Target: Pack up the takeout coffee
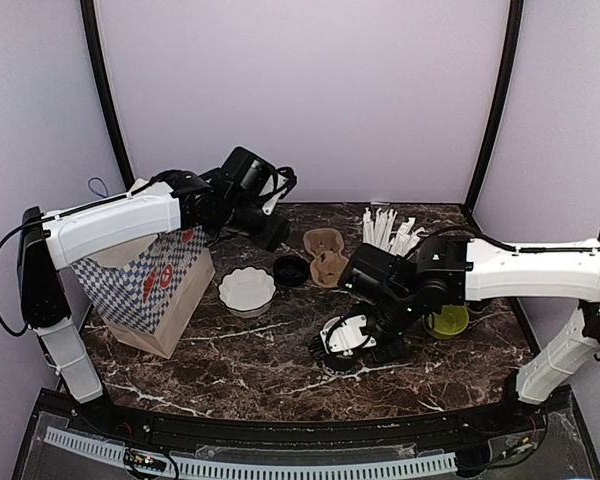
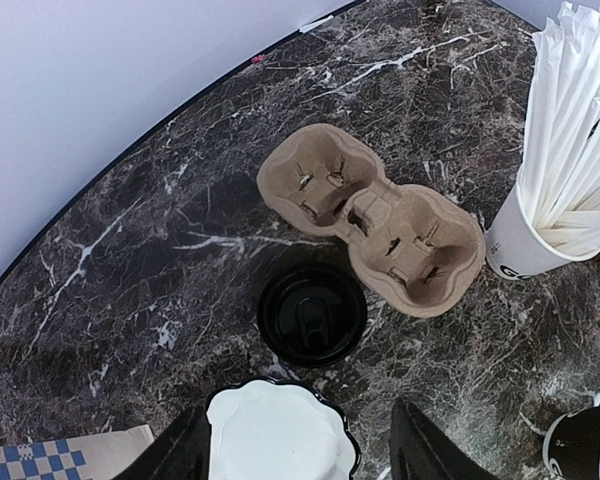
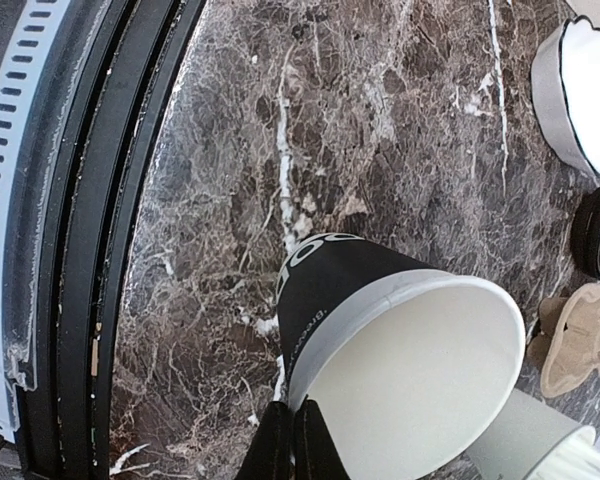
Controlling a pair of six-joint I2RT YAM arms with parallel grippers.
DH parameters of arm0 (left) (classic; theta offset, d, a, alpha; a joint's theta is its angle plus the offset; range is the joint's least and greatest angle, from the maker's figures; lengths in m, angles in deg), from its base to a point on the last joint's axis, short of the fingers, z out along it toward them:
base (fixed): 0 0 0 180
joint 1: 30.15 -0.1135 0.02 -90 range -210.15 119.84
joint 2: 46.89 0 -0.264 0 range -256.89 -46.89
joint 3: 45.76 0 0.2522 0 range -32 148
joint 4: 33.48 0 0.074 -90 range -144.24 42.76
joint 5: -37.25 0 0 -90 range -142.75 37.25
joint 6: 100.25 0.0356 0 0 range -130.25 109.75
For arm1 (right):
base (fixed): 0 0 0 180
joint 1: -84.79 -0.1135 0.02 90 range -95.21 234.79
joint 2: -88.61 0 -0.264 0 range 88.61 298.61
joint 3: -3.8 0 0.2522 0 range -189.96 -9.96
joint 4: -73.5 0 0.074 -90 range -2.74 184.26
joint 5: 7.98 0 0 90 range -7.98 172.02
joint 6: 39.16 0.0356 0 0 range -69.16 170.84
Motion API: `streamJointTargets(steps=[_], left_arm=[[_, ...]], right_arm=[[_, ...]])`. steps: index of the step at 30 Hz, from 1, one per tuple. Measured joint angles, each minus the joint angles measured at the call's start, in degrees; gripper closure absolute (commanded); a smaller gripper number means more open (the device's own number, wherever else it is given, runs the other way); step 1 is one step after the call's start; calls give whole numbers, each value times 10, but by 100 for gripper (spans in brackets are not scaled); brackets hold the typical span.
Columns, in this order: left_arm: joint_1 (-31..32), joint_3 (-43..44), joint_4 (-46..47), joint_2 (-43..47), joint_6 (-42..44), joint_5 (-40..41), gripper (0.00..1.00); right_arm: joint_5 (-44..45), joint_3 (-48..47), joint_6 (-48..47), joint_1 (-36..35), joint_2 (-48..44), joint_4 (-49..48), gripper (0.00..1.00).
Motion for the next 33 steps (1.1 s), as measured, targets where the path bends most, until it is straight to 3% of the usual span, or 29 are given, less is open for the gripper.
streamJointTargets(steps=[11,17,19,25,33], left_arm=[[-2,5,-18,-46,61,-13,44],[-10,94,-65,-142,68,-16,47],[-19,137,-86,-174,59,-24,47],[-71,244,-140,-234,17,-64,53],[-115,294,-174,-287,-28,-119,55]], right_arm=[[20,-11,1,-19,37,-11,98],[18,-28,2,-20,54,-6,71],[11,-35,-4,-20,53,6,67],[-26,-73,-16,-5,11,50,67],[-84,-104,-2,118,-56,54,68]])
